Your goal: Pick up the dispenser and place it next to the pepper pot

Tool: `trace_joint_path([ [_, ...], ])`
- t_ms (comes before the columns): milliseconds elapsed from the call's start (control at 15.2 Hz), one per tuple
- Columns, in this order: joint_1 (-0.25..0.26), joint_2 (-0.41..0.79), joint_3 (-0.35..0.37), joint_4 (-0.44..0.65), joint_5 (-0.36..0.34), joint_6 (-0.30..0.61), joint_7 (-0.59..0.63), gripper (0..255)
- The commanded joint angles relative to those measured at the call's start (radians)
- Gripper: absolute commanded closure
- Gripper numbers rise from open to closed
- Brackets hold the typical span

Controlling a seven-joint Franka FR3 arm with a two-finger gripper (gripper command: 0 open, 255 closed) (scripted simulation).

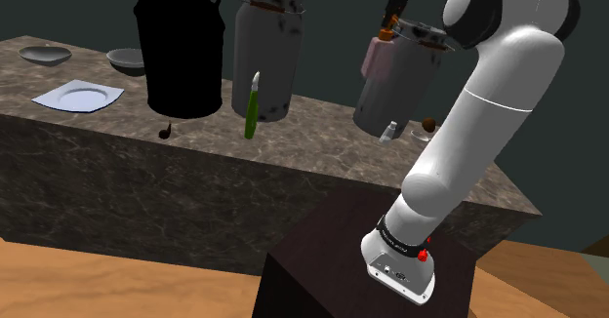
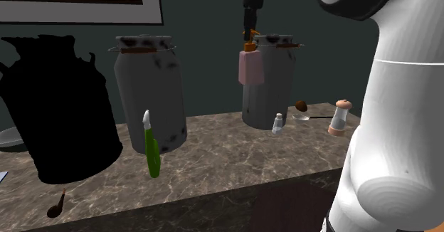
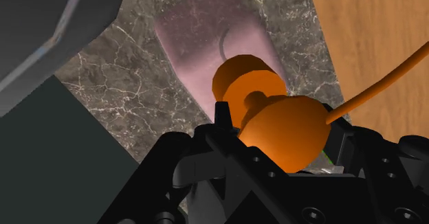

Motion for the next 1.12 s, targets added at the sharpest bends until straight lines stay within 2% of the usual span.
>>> trace_joint_path([
  [0, -0.009, -0.044, -0.012, -0.041, -0.032, 0.002, -0.03, 255],
  [528, -0.068, -0.163, -0.074, -0.14, -0.129, -0.005, -0.17, 255],
  [1056, -0.143, -0.195, -0.178, -0.146, -0.183, -0.032, -0.358, 255],
])
